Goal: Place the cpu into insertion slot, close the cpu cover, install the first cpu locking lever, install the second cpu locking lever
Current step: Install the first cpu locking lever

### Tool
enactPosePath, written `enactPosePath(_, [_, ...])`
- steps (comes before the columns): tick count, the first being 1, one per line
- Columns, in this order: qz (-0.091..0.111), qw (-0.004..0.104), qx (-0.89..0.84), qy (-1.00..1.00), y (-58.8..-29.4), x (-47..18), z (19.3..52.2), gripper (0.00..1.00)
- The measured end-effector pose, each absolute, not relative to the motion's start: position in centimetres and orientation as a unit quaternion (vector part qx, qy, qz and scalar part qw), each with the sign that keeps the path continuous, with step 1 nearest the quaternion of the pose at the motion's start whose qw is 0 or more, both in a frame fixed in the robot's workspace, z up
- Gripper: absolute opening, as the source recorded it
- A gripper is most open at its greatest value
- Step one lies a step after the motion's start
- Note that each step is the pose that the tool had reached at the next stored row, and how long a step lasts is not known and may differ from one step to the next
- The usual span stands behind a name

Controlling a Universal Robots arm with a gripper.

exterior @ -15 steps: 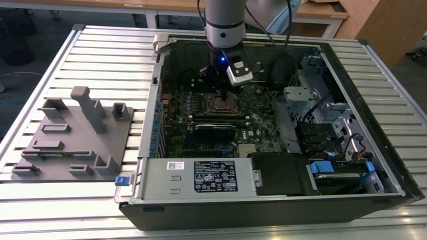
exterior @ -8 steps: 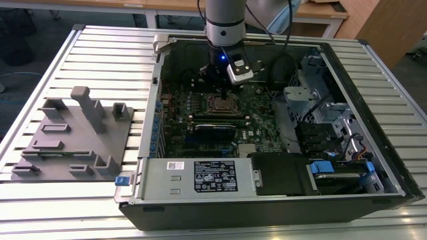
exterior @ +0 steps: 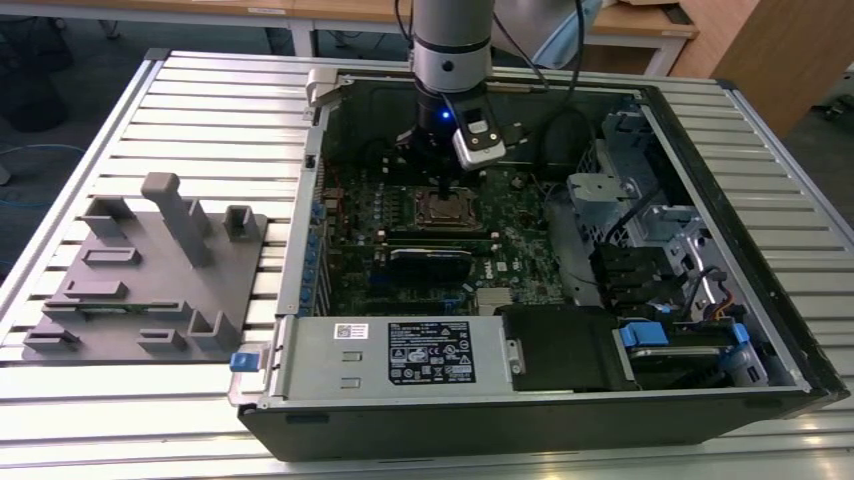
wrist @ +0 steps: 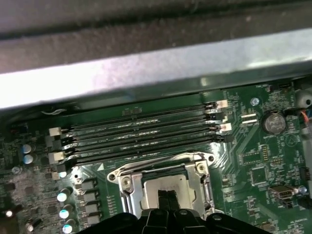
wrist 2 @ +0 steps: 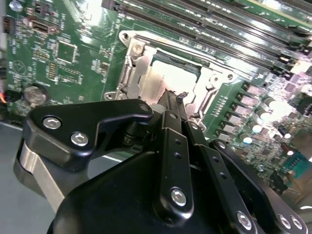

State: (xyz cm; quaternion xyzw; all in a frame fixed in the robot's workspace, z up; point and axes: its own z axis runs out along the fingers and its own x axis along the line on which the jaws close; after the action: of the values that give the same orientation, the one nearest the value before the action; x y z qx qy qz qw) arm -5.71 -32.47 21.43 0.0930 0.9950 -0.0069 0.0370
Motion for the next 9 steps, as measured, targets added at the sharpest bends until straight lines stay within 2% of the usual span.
enactPosePath(9, [-0.007,0.035,0.092,0.995,-32.47,-5.31,21.39,0.11])
